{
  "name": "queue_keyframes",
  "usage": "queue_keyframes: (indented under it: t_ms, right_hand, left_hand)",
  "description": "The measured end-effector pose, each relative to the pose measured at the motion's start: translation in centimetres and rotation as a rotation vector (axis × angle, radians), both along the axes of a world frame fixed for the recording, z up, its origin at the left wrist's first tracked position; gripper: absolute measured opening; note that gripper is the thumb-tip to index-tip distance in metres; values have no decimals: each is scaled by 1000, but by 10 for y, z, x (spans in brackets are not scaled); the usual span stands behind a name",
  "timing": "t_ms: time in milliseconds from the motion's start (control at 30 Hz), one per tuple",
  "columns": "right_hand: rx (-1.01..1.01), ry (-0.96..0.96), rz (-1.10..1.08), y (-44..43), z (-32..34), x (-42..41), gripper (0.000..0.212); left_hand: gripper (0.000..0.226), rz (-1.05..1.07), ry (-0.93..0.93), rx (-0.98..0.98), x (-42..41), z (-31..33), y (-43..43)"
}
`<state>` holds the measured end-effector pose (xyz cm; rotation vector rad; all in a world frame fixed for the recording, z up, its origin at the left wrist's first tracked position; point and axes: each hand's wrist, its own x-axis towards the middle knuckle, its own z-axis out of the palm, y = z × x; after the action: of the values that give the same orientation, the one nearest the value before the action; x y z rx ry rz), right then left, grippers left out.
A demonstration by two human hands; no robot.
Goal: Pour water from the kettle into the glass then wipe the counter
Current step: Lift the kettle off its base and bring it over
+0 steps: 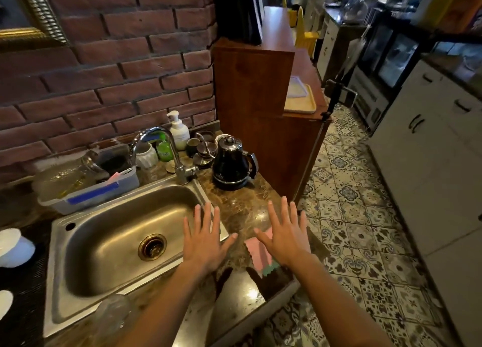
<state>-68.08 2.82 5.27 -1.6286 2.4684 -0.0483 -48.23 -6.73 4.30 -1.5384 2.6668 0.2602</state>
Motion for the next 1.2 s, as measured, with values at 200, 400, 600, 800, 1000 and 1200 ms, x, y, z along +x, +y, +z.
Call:
queue_keyframes:
  t_ms: [200, 400, 600, 800, 1000, 1200]
  right_hand:
    - [35, -5, 108, -57, -5, -49, 89]
    - [42, -40, 189, -102, -3, -78, 91]
    - [51, -93, 226, -144, -7, -101, 88]
    - [66, -95, 286, -191, -20, -124, 87]
    - [14, -232, 255, -232, -29, -138, 89]
    - [-233, -547, 174, -265, -43, -131, 62]
  left_hand:
    - [90, 79, -7, 49, -52, -10, -33]
    - [90, 150, -18, 91, -79, -10, -65]
    - [87, 208, -6, 72, -98, -5, -96]
    - [86, 250, 1, 50, -122, -11, -129]
    - [83, 409, 159, 169, -139, -16, -165]
    - [80, 772, 820, 531, -166, -24, -199]
